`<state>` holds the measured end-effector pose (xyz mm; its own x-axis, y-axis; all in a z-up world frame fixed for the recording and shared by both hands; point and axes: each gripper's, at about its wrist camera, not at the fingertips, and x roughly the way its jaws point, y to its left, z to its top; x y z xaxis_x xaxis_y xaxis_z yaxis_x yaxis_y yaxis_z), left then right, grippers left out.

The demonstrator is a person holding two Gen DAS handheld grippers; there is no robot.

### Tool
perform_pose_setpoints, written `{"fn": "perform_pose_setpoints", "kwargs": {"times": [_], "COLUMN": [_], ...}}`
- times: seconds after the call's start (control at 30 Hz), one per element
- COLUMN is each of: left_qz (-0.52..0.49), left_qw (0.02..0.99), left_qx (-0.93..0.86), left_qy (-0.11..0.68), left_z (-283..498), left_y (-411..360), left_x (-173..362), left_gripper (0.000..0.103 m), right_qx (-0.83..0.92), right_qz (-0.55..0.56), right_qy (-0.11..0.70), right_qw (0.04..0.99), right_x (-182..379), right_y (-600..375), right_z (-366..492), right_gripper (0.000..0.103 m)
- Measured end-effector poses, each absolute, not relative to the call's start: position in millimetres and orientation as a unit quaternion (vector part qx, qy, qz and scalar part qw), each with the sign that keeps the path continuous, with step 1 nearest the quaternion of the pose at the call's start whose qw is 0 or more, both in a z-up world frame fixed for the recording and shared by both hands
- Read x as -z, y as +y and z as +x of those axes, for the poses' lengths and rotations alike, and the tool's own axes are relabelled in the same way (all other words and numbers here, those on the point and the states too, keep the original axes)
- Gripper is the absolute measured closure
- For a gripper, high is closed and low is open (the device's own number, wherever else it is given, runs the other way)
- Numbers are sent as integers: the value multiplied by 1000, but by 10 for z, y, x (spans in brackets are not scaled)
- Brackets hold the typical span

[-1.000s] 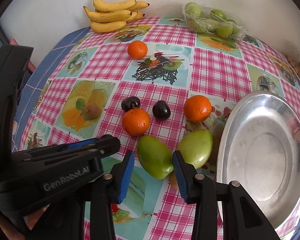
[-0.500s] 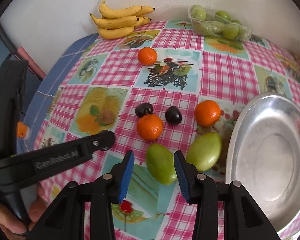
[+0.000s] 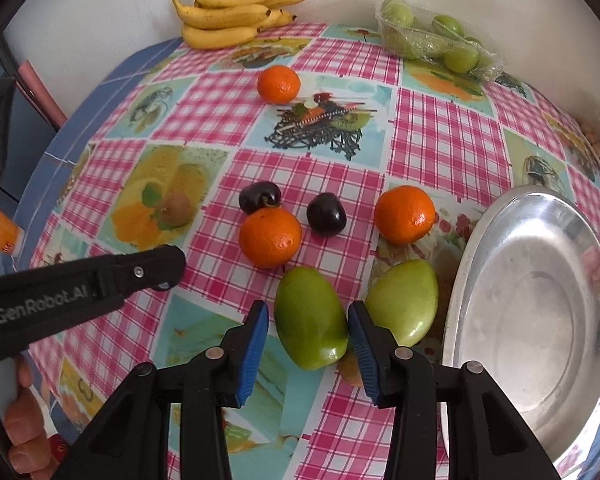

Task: Organize fruits
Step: 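Close the right tool on the green mango while the left tool holds the plum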

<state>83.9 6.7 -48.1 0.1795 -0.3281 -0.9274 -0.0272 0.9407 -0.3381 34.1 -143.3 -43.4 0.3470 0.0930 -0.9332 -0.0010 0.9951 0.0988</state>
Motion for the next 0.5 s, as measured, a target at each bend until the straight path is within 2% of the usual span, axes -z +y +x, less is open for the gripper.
{"fn": "perform_pose_setpoints", "kwargs": {"times": [0.13,0.23,0.5], "left_qz": [-139,-139,-137], "left_qw": [754,754,760], "left_qx": [98,97,91], "left_qy": [634,634,629], "left_z": [847,851,853], "left_y": [61,64,87], "left_x": [497,499,468], "left_gripper": [72,72,72], "right_qx": [-27,-23,-30], "right_qz": [32,32,54], "right_qy": [573,574,562], "right_qw": [819,818,825], "right_x": [444,445,341], "right_y": [-1405,-1411,-1436], "right_z": [333,335,309], "right_gripper": [58,63,63]}}
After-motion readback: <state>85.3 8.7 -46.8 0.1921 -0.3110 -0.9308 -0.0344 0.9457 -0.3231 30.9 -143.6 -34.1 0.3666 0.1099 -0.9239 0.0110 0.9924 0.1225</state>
